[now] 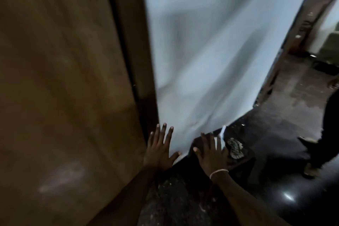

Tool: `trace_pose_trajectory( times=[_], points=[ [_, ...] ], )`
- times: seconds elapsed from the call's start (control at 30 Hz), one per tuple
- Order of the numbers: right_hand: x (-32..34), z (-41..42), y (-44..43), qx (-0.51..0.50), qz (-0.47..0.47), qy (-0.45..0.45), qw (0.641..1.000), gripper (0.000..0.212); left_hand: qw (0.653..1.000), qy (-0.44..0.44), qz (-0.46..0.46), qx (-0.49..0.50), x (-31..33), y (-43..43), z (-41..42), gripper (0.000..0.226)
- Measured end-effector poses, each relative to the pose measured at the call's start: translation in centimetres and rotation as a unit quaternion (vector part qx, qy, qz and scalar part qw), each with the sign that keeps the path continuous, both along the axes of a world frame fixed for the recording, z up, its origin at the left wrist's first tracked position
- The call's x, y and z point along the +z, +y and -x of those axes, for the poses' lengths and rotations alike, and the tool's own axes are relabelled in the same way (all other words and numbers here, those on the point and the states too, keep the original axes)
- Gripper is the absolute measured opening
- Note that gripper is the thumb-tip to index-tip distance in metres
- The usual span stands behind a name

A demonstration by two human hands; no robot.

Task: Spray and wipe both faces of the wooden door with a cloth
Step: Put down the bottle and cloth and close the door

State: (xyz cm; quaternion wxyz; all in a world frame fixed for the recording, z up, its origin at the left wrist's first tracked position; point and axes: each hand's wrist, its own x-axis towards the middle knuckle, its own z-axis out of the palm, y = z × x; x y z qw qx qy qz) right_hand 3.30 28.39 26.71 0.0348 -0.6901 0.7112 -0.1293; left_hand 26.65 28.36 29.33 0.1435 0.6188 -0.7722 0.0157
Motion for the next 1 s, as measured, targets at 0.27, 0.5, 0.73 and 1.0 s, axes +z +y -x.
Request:
trace_pose_trajectory(
  times=[0.27, 0.5, 0.73, 1.0],
  points=[
    [4.0, -13.3, 5.5, 0.135, 0.011, 0.000, 0.991, 0.074, 0.994, -0.008, 0.027, 0.110, 4.2, 11.8, -12.6, 0.093],
    [7.6, -27.6, 12.8, 0.272, 0.040, -0.005, 0.961, 0.073, 0.973, -0.008, 0.040, 0.226, 6.8, 23.8, -24.6, 0.094],
    [10.3, -42.0, 22.5, 0.401, 0.012, -0.033, 0.915, 0.072, 0.939, 0.007, 0.064, 0.339, 8.2, 37.4, -36.2, 0.094],
    [12.0, -57.2, 28.7, 0.540, -0.048, -0.032, 0.840, 0.072, 0.896, 0.003, 0.075, 0.437, 8.9, 46.5, -45.8, 0.094]
  ],
)
